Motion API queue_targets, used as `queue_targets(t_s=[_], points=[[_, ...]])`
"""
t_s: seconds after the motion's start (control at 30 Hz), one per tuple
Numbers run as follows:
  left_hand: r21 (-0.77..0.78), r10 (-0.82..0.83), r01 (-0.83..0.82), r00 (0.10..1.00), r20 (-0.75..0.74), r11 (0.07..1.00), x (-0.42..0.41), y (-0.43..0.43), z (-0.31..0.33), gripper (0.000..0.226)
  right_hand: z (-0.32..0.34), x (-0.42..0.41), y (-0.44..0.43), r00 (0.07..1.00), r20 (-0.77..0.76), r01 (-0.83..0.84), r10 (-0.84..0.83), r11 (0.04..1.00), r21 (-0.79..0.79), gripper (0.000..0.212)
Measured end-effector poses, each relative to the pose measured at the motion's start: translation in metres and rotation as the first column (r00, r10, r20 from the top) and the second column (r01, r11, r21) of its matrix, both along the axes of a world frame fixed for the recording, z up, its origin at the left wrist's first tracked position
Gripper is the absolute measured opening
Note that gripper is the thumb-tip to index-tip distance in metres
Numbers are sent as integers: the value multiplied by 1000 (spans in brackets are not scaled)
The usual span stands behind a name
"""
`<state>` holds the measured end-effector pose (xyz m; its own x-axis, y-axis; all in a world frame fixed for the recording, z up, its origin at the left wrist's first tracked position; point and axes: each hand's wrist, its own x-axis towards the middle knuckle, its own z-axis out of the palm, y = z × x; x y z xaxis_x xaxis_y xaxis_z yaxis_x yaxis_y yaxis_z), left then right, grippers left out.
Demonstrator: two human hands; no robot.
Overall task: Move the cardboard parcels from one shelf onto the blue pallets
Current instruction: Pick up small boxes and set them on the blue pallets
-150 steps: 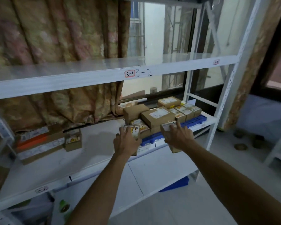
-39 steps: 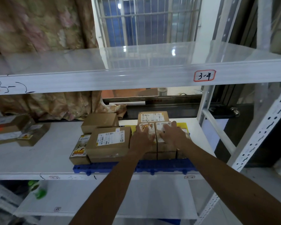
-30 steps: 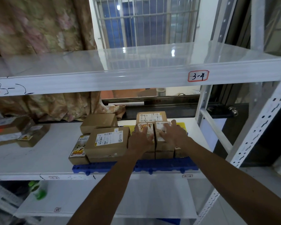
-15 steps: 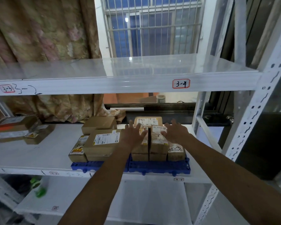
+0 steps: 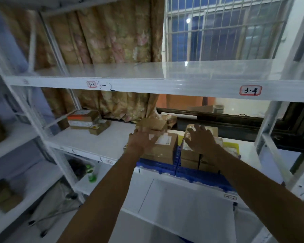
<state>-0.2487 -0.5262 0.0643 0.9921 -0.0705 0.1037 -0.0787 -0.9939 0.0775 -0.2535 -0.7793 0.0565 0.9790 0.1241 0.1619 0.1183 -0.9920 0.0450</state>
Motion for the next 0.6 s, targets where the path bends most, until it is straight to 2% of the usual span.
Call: queue_targets(t_s=[0.17,0.33,0.43,0.53,0.6], points=[[0,89,-89,996,-8,996,-40,95,18,72,22,-15,89,991,-22,-130,130,991,13,56],[-111,148,-147,989,4,983,-85,194,35,76,33,-26,189,977,-7,-211,212,977,35,62],[-163,198,-199,980,-19,966,-110,249,44,76,46,-50,249,959,10,-284,284,959,9,54],[-157,225,-237,970,-87,959,-126,302,47,104,50,-65,305,954,-44,-296,296,955,5,64],[-186,273,-289,956,-110,939,-135,335,44,108,47,-71,340,946,-87,-310,311,950,25,67]])
